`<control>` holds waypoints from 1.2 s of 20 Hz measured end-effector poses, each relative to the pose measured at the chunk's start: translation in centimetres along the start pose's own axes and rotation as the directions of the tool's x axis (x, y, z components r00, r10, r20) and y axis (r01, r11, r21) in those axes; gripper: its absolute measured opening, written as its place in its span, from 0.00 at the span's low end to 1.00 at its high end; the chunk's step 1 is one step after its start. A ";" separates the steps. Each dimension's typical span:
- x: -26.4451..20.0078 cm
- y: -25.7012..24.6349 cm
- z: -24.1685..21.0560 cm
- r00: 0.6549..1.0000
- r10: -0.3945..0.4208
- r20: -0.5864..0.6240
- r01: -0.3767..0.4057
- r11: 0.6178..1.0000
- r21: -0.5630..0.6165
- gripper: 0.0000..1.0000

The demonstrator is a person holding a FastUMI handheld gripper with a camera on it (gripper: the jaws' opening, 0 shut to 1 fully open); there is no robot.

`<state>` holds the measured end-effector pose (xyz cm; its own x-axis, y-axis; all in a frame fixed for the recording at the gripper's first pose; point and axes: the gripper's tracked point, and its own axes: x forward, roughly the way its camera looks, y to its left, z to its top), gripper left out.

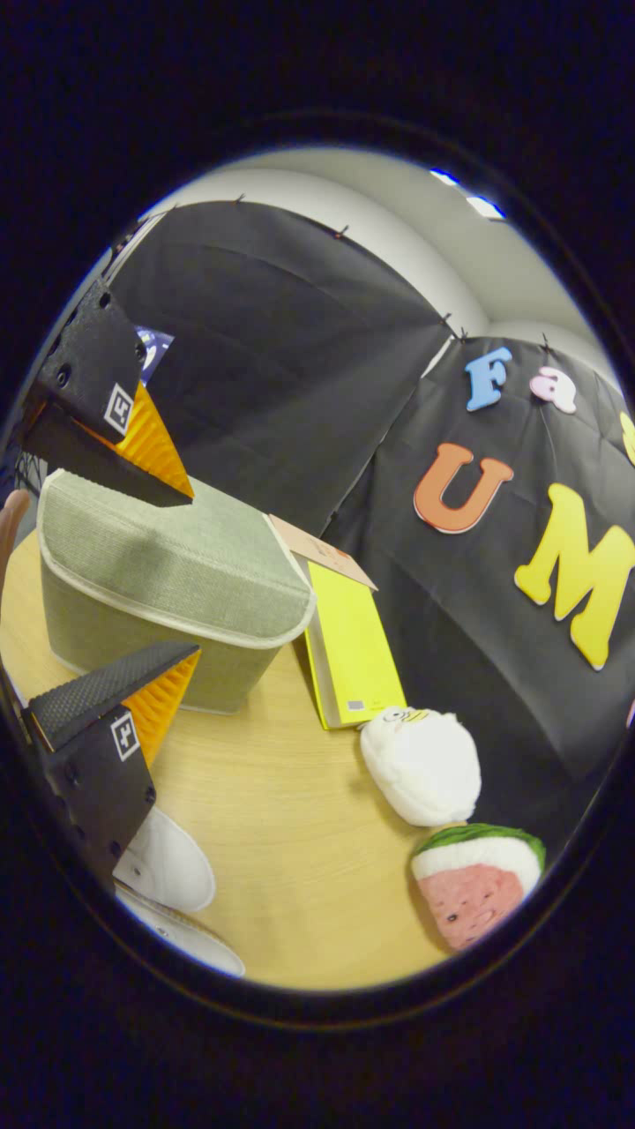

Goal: Open the storage box then place both shoes into the box .Put the left shoe in first, then the right shoe, with the right side of both shoes facing outward in a uniform manner.

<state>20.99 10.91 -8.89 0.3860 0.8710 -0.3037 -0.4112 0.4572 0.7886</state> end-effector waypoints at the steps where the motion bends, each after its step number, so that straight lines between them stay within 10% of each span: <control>1: 0.2 -0.2 0.0 0.999 0.023 -0.022 -0.022 0.999 0.025 0.98; 7: 1.5 0.7 -2.7 0.970 0.163 -0.180 -0.143 0.982 0.122 0.96; 15: 0.1 0.6 -2.1 0.980 0.141 -0.140 -0.127 0.986 0.106 0.68; 20: -1.0 2.3 -2.0 0.988 0.122 -0.091 -0.117 0.991 0.058 0.23; 24: -1.6 4.5 -2.1 0.994 0.099 -0.057 -0.098 0.995 0.022 0.12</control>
<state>16.78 11.97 -5.93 0.2961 0.9207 -0.2544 -0.4288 0.3661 0.8259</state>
